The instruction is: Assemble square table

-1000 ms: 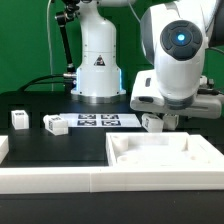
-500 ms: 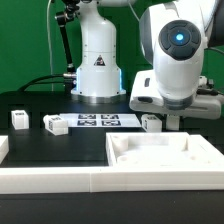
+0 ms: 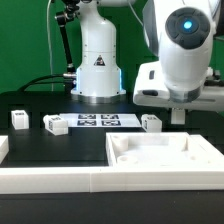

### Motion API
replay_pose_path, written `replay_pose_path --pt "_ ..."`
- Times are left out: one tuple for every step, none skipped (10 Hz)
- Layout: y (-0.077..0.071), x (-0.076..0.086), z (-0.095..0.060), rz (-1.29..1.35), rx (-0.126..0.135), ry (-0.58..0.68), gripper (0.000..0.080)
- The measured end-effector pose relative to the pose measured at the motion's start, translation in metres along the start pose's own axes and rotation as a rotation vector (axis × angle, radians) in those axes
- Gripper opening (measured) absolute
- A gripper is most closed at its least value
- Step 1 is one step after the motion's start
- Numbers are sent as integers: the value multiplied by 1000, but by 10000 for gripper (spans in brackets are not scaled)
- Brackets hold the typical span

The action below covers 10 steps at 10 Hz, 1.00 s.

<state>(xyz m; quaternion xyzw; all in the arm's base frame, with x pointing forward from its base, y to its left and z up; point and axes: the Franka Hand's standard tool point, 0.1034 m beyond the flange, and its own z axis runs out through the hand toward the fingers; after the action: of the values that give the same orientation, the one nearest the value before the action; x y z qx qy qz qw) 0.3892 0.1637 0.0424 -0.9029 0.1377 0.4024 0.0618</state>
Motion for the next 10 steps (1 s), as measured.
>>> replay_pose_path --pt "-2 -1 -12 -9 6 3 287" --pt "0 -4 -27 -23 15 -1 287" --pt "3 -3 -40 -36 31 17 288" --pt "1 0 -37 -35 34 49 288" --pt "0 0 -36 -37 33 52 288" --pt "-3 4 -39 -39 40 90 288" --pt "-6 10 -44 -46 56 203 288" --pt "4 2 -45 -94 47 245 288" --pt "11 2 -54 -109 37 326 288" --pt "16 0 -62 -139 32 390 288"
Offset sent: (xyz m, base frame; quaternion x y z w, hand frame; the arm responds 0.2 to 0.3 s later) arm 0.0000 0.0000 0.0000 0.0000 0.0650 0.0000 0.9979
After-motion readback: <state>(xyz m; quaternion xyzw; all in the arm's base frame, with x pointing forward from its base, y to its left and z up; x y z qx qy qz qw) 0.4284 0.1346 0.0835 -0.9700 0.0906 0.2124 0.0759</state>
